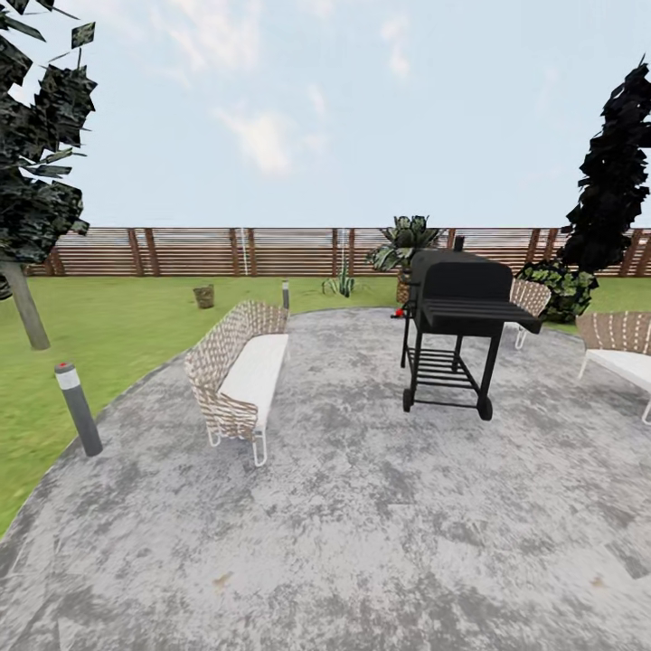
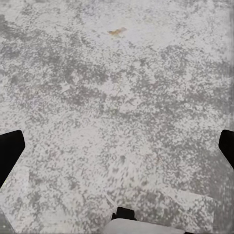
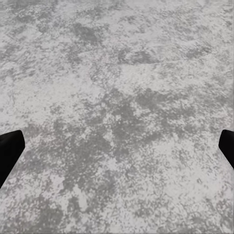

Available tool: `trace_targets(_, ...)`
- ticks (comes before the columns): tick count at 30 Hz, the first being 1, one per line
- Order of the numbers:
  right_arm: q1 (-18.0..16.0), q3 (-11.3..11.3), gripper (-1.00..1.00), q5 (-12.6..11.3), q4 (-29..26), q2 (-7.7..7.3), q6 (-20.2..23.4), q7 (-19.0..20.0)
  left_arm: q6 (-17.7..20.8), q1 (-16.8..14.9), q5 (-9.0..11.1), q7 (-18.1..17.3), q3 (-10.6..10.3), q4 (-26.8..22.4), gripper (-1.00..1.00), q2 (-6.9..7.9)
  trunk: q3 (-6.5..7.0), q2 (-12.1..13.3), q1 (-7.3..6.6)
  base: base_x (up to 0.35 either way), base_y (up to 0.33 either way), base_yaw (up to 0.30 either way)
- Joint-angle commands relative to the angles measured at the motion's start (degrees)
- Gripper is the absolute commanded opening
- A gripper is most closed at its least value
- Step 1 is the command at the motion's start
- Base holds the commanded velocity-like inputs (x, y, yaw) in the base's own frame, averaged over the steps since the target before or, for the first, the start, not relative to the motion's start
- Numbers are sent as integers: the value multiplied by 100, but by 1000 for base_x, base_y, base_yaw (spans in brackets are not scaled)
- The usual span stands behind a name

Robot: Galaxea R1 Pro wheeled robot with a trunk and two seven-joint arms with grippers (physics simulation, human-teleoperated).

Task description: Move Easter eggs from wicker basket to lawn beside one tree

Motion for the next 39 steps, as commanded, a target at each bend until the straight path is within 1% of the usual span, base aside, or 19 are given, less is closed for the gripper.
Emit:
trace_targets(1, -2, -1, 100, -9, 5, 0, -14, -1, -17, -2, -21, -3, 36, 5, 100, -2, -2, -3, 5, 301, -199, 0)
trace_targets(20, -2, 12, 100, 11, 11, 4, -9, 8, -9, -2, -21, -3, 36, 5, 100, -2, -2, -3, 5, 301, -190, 0)
trace_targets(24, -2, 25, 100, 11, 13, 14, 17, 8, 144, -2, -17, -7, 26, 32, 100, -20, -2, -3, 5, 301, -180, 0)
trace_targets(25, -2, 30, 100, 7, 6, 26, 22, 8, 257, -2, -22, -9, 4, 18, 100, -100, -2, -3, 5, 301, -180, 0)
trace_targets(26, -2, 31, 100, 7, -3, 30, 24, 8, 295, -2, -24, -8, -9, 10, 100, -148, -2, -3, 5, 301, -180, 0)
trace_targets(28, -5, 34, 100, 7, -57, 54, 38, 5, 444, -5, -44, 13, -52, -43, 100, -355, -2, -3, 5, 301, -181, 0)
trace_targets(29, -10, 36, 100, 7, -83, 68, 41, 4, 484, -8, -68, 17, -59, -77, 100, -395, -2, -3, 5, 301, -181, 0)
trace_targets(30, -35, 39, 100, 7, -162, 105, 50, 0, 569, -12, -147, 23, -69, -202, 100, -456, -2, -3, 5, 301, -181, 0)
trace_targets(31, -91, 40, 100, 7, -266, 136, 64, -3, 692, -15, -269, 31, -74, -396, 100, -498, -2, -3, 5, 301, -181, 0)
trace_targets(32, -129, 41, 100, 7, -317, 148, 83, -5, 775, -16, -337, 37, -75, -516, 100, -519, -2, -3, 5, 301, -181, 0)
trace_targets(33, -297, 38, 100, 7, -438, 171, 263, -9, 1149, -18, -521, 54, -81, -948, 100, -572, -2, -3, 5, 301, -181, 0)
trace_targets(34, -429, 36, 100, 7, -484, 178, 467, -19, 1458, -22, -597, 62, -80, -1245, 100, -595, -2, -3, 5, 301, -180, 0)
trace_targets(35, -498, 36, 100, 5, -501, 180, 581, -31, 1612, -27, -624, 65, -79, -1389, 100, -603, -2, -3, 5, 301, -180, 0)
trace_targets(37, -799, 30, 100, 4, -545, 185, 1083, -151, 2144, -82, -692, 76, -74, -1970, 100, -619, -2, -3, 5, 301, -180, 0)
trace_targets(38, -866, 28, 100, 5, -553, 189, 1191, -218, 2241, -100, -695, 79, -68, -2099, 100, -615, -2, -3, 5, 301, -180, 0)
trace_targets(39, -910, 27, 100, 6, -552, 189, 1257, -274, 2301, -112, -656, 80, -57, -2165, 100, -607, -2, -3, 5, 301, -180, 0)
